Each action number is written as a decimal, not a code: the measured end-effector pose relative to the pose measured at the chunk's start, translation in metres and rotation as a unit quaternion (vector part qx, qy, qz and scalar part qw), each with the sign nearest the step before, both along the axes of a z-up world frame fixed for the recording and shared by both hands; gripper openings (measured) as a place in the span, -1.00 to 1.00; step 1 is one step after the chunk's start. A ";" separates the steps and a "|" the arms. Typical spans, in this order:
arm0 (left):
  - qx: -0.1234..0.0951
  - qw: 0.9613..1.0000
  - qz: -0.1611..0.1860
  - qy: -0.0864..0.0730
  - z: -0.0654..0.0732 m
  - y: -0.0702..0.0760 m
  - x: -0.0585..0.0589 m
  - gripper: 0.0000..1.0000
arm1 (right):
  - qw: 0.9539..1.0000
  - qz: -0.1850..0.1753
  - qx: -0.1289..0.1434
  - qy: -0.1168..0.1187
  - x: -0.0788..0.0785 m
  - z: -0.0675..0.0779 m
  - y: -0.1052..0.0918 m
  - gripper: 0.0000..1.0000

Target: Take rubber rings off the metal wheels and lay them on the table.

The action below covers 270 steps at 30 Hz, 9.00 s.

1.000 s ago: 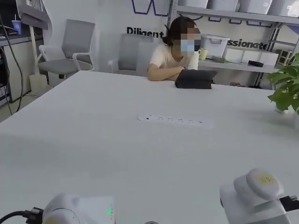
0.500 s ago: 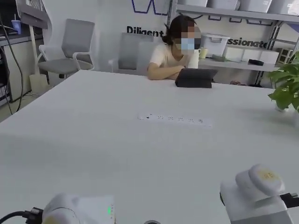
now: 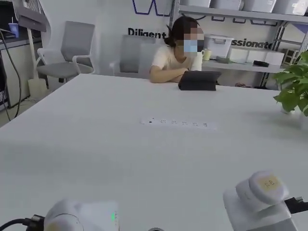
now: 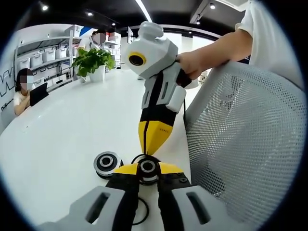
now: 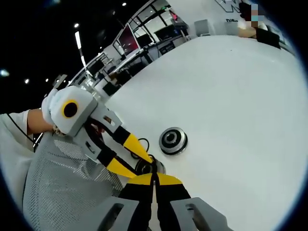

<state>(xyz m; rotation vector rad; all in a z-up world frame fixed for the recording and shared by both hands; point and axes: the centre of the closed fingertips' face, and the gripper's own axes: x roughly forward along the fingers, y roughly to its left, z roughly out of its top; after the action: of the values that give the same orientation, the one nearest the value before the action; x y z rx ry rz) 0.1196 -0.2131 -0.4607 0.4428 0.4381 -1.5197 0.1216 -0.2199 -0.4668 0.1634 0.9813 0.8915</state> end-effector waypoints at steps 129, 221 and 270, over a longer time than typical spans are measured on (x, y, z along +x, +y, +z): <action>-0.040 0.981 0.184 0.039 0.068 0.113 -0.011 0.82 | 0.995 -0.037 0.038 -0.089 0.018 0.042 0.039 -1.00; -0.050 0.988 0.149 -0.004 0.104 0.102 -0.005 0.86 | 0.974 0.004 -0.037 -0.225 0.052 0.053 -0.001 -0.68; -0.081 0.994 0.070 -0.031 0.066 0.002 0.080 -0.18 | 0.983 0.022 -0.065 -0.173 0.042 0.008 -0.022 -0.64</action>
<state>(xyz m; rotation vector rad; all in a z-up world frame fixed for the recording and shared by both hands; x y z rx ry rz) 0.1999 -0.2113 -0.3949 0.3245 0.2898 -1.3900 0.1636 -0.2424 -0.4589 -0.1221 0.7167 0.8590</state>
